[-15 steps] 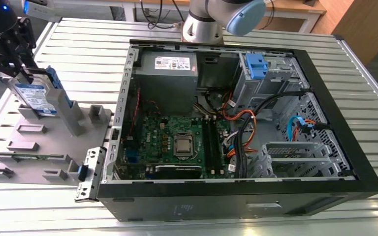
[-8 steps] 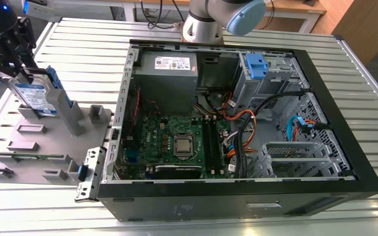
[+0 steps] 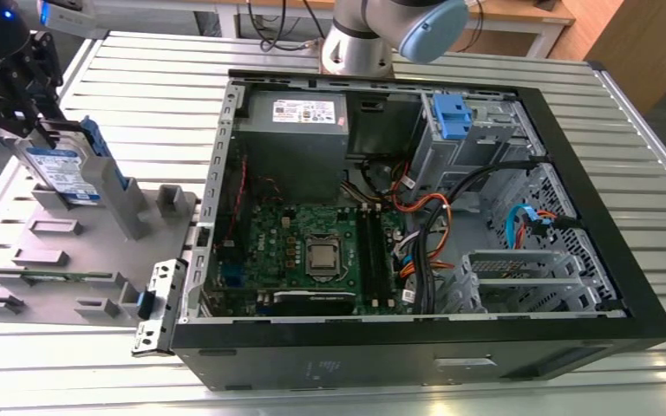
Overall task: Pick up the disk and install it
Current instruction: 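Pick up the disk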
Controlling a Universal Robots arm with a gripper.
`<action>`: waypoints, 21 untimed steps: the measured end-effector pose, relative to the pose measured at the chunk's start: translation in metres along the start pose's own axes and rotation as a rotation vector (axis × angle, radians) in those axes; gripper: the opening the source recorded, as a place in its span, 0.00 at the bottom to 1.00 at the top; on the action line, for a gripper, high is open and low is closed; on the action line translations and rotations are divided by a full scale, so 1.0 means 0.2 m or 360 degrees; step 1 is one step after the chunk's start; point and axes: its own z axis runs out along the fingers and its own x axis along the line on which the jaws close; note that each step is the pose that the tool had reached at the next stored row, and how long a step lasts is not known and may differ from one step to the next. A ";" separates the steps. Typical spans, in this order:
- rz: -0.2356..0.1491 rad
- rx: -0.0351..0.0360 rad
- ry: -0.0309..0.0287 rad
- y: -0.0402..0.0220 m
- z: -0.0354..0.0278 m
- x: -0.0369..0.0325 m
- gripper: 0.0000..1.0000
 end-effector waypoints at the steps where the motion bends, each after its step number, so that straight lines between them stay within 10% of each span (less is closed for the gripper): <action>1: 0.0000 0.0000 0.00000 0.000 0.000 0.000 0.42; 21: 0.0000 0.0000 0.00000 0.000 0.000 0.002 0.35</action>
